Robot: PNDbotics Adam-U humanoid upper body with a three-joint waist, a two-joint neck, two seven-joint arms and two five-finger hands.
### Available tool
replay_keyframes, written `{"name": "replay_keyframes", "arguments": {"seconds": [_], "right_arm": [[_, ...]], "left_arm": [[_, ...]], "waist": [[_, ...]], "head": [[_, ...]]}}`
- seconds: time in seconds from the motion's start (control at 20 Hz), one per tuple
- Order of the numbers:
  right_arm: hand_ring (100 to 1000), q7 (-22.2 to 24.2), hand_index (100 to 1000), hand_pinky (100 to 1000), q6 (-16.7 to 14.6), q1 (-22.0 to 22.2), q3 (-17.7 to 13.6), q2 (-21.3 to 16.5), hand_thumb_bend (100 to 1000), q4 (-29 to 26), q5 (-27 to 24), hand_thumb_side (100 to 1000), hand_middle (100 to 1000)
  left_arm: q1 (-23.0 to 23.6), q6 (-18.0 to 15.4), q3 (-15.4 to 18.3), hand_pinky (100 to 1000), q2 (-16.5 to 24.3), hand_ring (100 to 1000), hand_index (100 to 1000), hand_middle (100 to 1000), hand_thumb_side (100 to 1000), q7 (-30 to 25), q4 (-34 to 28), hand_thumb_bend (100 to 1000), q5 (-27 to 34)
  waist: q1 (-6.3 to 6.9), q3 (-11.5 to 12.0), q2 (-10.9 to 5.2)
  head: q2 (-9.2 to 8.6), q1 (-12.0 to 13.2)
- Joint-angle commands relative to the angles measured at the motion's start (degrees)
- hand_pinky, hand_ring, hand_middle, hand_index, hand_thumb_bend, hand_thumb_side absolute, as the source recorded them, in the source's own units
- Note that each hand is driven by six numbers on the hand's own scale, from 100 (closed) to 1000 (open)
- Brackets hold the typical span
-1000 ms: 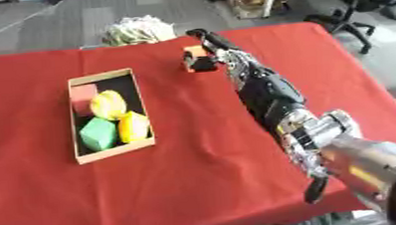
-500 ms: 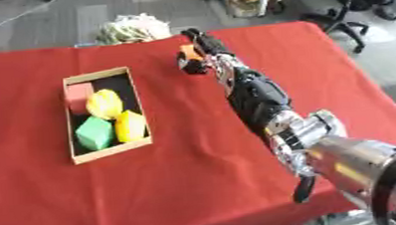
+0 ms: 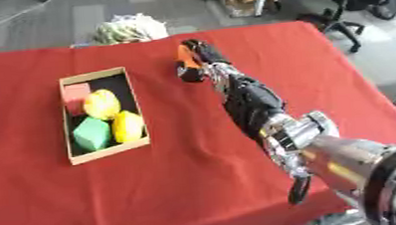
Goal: Pick up objects on the table and place them in the box.
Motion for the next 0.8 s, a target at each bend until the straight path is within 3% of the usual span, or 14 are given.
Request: {"name": "replay_keyframes", "arguments": {"seconds": [0.05, 0.3, 0.5, 0.65, 0.8], "right_arm": [[946, -0.1, 987, 911, 0.8, -0.7, 0.3, -0.8, 100, 0.2, 0.7, 414, 940], [783, -0.4, 879, 723, 1.0, -0.4, 0.6, -0.2, 100, 0.2, 2.1, 245, 829], [609, -1.9, 729, 556, 1.3, -0.2, 0.5, 0.1, 100, -0.2, 3.5, 241, 704], [467, -4.5, 548, 400, 1.4, -0.1, 0.4, 0.3, 100, -1.0, 4.8, 224, 522], [419, -8.6, 479, 347, 1.4, 0.1, 0.1, 0.4, 100, -1.9, 6.1, 215, 449]], "left_arm": [[-0.7, -0.1, 0.0, 672, 1.1, 595, 887, 615, 1000, -0.3, -1.1, 100, 0.2], [-0.7, -0.1, 0.0, 672, 1.0, 594, 887, 615, 1000, -0.3, -1.1, 100, 0.2], [-0.7, -0.1, 0.1, 673, 1.0, 594, 887, 614, 1000, -0.3, -1.1, 100, 0.2], [-0.7, -0.1, 0.1, 673, 1.0, 594, 888, 614, 1000, -0.3, -1.1, 100, 0.2], [-0.7, 0.0, 0.1, 673, 1.0, 594, 888, 614, 1000, -0.3, -1.1, 100, 0.2]], "waist": [[-0.58, 0.1, 0.26], [-0.63, 0.3, 0.22], [-0.68, 0.3, 0.22], [-0.69, 0.3, 0.25], [-0.69, 0.2, 0.26]], "head": [[-0.20, -0.4], [-0.20, -0.6], [-0.20, -0.6], [-0.20, -0.5], [-0.20, -0.5]]}}
